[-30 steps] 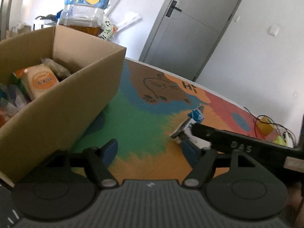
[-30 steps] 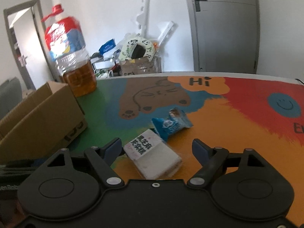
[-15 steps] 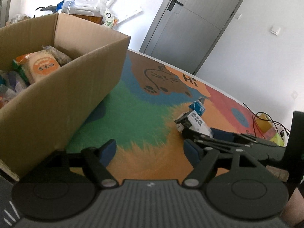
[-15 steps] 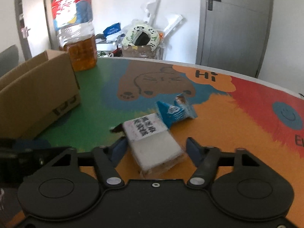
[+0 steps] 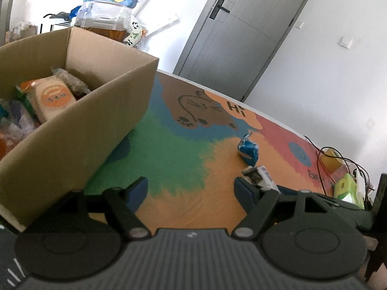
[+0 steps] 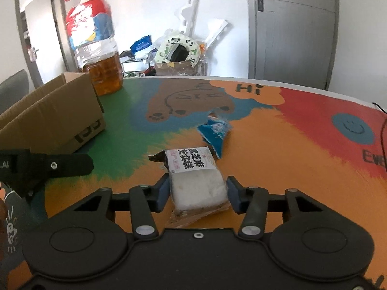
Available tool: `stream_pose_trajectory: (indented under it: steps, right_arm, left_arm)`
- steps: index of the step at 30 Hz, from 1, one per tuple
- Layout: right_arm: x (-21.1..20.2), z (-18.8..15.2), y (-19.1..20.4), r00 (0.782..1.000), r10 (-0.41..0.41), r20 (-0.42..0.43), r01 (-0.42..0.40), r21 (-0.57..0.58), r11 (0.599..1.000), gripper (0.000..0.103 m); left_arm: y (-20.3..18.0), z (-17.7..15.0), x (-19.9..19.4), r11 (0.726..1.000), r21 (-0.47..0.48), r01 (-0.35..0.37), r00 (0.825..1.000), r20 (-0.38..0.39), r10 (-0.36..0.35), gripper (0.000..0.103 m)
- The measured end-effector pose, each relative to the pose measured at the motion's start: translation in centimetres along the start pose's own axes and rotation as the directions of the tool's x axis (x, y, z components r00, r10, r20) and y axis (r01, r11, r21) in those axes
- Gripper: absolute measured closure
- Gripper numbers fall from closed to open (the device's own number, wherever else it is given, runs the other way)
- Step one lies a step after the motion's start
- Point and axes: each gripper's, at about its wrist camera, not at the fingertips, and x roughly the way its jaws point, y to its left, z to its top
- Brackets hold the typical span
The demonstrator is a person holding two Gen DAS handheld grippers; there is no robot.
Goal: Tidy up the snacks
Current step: 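Grasp the blue wrapped candy with the left tool while the right tool holds the white pack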
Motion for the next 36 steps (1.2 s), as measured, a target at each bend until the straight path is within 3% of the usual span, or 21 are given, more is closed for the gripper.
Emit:
stream_pose_trajectory:
  steps: [5,24,27,31,36]
  right_arm:
    - [-1.0,-0.2,-1.8,1.000,-0.003,0.023,0.001,0.049,0.999,0.054]
    - [-0.5,0.2,-6.4,0.984,-0.163,0.077,0.150,0.149,0.977,0.053]
    - [-0.6,0.0,-6.8,0.986,-0.142,0.087,0.127,0.159,0.979,0.049]
    - [-0.8,-0.1,-6.2,0.987,-0.121,0.110,0.106,0.132,0.985,0.028]
    - [0.0,-0.1,-5.8,0.989,-0.101,0.110,0.089,0.108,0.990,0.024]
  left_arm:
    - [-1.3,0.3,0.6,1.000,0.025,0.005,1.000,0.001,-0.005,0.026]
    - [-5.3,2.0,3.8,0.996,0.091,-0.009,1.000,0.006,0.009,0.025]
    - [-5.5,1.9,4.2,0.994,0.106,-0.017,1.000,-0.001,0.017,0.025]
    - [-5.3,1.8,4.7,0.991,0.127,-0.028,1.000,-0.010,0.029,0.024]
    - [-5.5,2.0,5.5,0.992,0.122,-0.024,1.000,-0.012,0.025,0.024]
